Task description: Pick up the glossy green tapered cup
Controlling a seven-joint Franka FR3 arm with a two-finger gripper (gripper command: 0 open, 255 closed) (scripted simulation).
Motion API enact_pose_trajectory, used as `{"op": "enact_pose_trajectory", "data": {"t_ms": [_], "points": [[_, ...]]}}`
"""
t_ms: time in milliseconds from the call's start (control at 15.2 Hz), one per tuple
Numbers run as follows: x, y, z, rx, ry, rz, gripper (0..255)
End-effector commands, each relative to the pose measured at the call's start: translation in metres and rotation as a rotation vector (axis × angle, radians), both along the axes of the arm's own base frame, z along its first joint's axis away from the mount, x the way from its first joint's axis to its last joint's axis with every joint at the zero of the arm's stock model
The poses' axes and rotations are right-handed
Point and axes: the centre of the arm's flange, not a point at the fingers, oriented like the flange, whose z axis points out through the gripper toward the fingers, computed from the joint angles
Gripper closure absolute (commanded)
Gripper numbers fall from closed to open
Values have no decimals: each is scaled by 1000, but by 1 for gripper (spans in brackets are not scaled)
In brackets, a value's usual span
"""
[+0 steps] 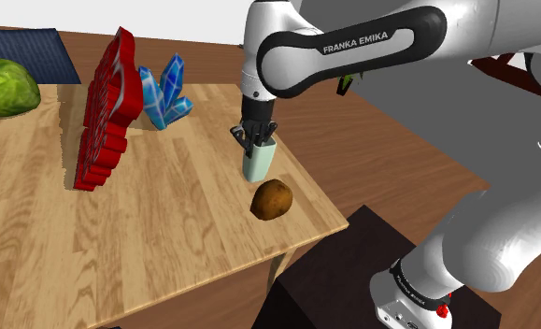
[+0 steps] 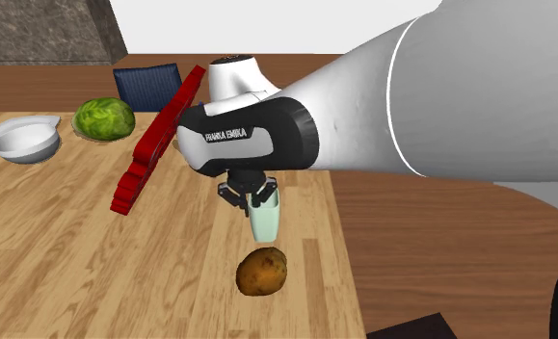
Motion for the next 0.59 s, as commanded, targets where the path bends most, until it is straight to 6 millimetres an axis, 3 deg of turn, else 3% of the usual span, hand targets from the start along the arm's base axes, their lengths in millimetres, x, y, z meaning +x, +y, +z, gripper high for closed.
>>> {"op": "enact_pose_trajectory", "data": {"t_ms": [0, 528], "points": [[0, -1, 11, 0, 0, 0, 255], [0, -1, 53, 0, 0, 0, 255]]}}
